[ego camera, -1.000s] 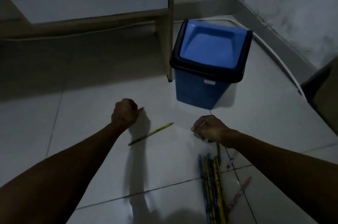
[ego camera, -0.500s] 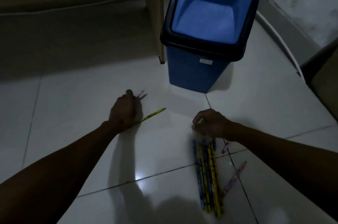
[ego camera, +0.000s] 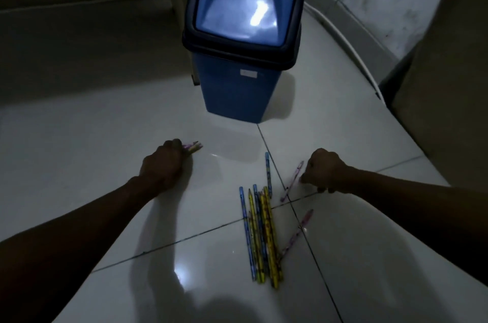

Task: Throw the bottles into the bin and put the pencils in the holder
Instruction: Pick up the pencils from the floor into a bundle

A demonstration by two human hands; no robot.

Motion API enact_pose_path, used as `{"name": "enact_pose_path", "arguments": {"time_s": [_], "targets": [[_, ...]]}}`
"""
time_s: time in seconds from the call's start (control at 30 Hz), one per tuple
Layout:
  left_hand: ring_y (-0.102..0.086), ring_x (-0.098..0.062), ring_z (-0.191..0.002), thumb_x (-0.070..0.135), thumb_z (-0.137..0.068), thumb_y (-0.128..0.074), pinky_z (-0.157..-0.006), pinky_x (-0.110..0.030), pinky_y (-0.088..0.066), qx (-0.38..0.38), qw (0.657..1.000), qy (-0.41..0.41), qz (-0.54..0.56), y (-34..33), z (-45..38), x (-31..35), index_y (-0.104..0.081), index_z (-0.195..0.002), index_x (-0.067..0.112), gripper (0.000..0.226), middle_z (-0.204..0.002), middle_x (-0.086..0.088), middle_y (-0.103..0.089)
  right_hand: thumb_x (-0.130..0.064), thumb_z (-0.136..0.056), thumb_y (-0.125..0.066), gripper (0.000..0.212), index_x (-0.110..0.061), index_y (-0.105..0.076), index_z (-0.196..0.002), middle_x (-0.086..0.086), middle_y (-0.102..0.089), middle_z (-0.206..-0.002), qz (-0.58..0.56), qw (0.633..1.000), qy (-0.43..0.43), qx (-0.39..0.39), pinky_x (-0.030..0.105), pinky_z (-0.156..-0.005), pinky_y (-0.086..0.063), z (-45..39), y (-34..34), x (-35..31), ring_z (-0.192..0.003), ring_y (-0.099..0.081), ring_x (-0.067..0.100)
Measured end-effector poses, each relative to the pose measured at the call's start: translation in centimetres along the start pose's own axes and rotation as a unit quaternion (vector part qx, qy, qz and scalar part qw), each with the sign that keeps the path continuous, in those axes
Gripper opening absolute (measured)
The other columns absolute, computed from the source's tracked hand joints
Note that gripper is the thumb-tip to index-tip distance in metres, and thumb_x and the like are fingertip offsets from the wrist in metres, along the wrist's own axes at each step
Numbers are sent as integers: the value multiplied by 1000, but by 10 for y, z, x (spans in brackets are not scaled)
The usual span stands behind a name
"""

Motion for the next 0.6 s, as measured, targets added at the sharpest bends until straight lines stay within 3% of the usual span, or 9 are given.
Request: {"name": "enact_pose_path", "arguments": {"time_s": [0.1, 0.2, 0.3, 0.37, 0.5, 0.6], "targets": [[-55, -35, -86, 11, -98, -42, -66, -39, -40, 8, 999, -12, 31, 1, 8, 13, -44, -115, -1, 21, -106, -26, -61, -20, -76, -78, 28, 0, -59, -80, 13, -58, -66, -91, 994, -61, 28, 18, -30, -38, -1, -9, 14, -45, -58, 21], [-52, -32, -77, 15, -100, -41, -65, -37, -38, 32, 981, 22, 190, -1, 18, 23, -46, -103, 4, 13, -98, -26, -61, -25, -70, -86, 38, -3, -54, -67, 12, -55, -63, -218, 970, -96, 54, 18, -31, -40, -1, -26, 18, -48, -53, 19], [-45, -23, -56, 37, -101, -45, -51, -32, -38, 7, 885, 104, 454, -5, 32, 41, -43, -81, 14, 30, -70, -17, -51, -37, -63, -89, 52, 2, -62, -85, 16, -64, -80, -250, 959, -97, 98, 27, -55, -47, -4, -39, 18, -70, -63, 27], [-35, -15, -42, 36, -98, -52, -40, -22, -29, -34, 829, 134, 542, -7, 41, 54, -44, -79, 14, 31, -58, -5, -39, -37, -61, -89, 61, 4, -64, -99, 19, -67, -98, -232, 961, -101, 114, 27, -64, -45, -6, -42, 18, -90, -66, 32], [-30, -12, -35, 26, -96, -58, -39, -17, -23, -79, 798, 140, 581, -14, 50, 76, -58, -88, 6, 22, -53, -4, -40, -19, -66, -84, 30, -4, -59, -72, 16, -68, -85, -282, 947, -96, 118, 27, -57, -49, -4, -40, 16, -66, -62, 25], [-31, -14, -35, 28, -91, -65, -38, -17, -24, -102, 798, 127, 581, -24, 55, 100, -62, -87, 3, 25, -56, -10, -43, -20, -70, -82, 20, -5, -69, -66, 8, -66, -61, -304, 947, -12, 101, 23, -50, -46, 16, -43, 2, -51, -60, 18]]}}
Point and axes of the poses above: each hand's wrist, its own z-axis away from the middle knuckle, its own y-axis out of the back of the hand, x = y × z, the point moved 4 cm from there along -z, towards the middle knuckle
